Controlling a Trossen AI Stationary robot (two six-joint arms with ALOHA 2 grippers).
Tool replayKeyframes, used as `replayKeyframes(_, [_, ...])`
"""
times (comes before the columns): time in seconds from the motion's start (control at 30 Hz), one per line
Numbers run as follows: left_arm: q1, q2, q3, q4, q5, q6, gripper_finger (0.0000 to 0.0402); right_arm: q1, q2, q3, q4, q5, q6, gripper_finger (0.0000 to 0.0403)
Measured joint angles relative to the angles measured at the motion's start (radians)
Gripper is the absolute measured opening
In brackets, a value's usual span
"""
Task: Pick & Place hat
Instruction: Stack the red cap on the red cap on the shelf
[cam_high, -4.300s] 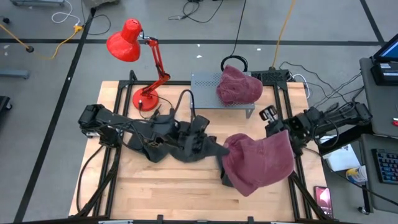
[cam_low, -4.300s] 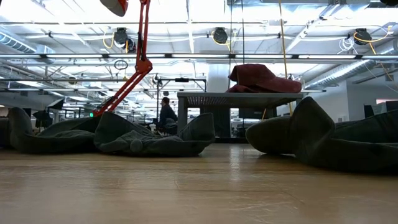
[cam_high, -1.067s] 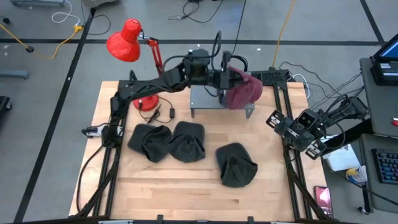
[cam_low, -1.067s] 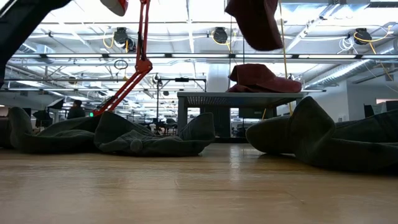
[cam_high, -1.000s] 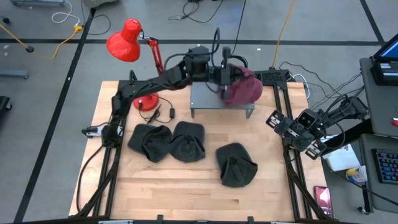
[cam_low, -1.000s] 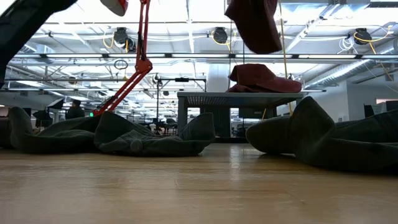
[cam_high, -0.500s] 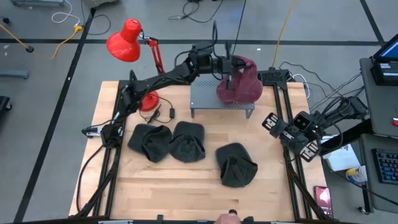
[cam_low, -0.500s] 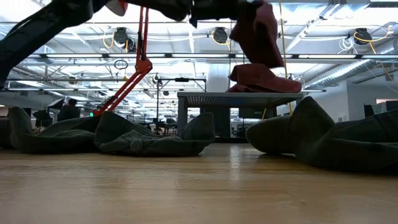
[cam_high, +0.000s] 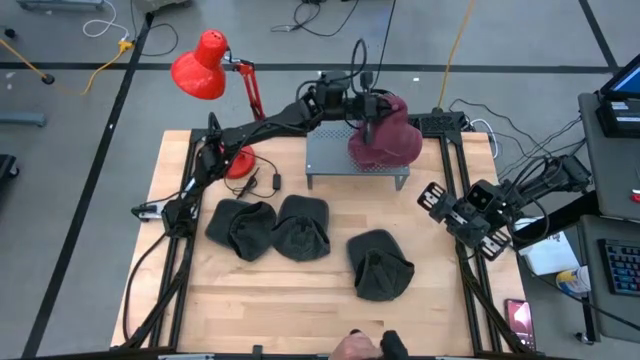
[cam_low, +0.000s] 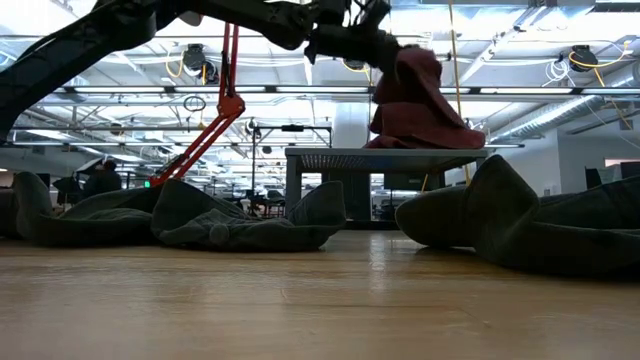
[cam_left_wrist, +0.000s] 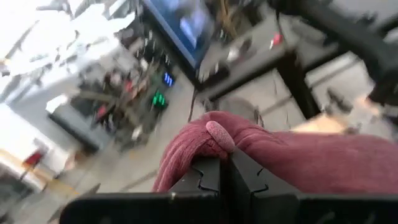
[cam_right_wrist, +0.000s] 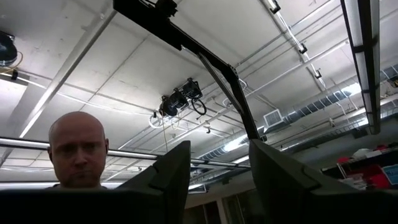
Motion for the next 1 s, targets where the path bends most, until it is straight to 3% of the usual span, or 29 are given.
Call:
replayKeyframes(0.23, [0.007, 0.000, 0.000, -0.191, -0.010, 0.071, 0.0003, 0.000, 0.000, 0.000, -0.005, 0.000, -0.001, 0.0155])
replayKeyframes(0.63, [0.004, -0.008, 0.000, -0.412, -0.142, -0.007, 0.0011, 0.000, 0.000, 0.000, -0.016, -0.004, 0.001, 0.0155])
replayKeyframes(1.0, [-0.008, -0.064, 0.000, -0.426, -0.241, -0.240, 0.0177, 0.000, 0.000, 0.000, -0.015, -0.005, 0.002, 0.0155])
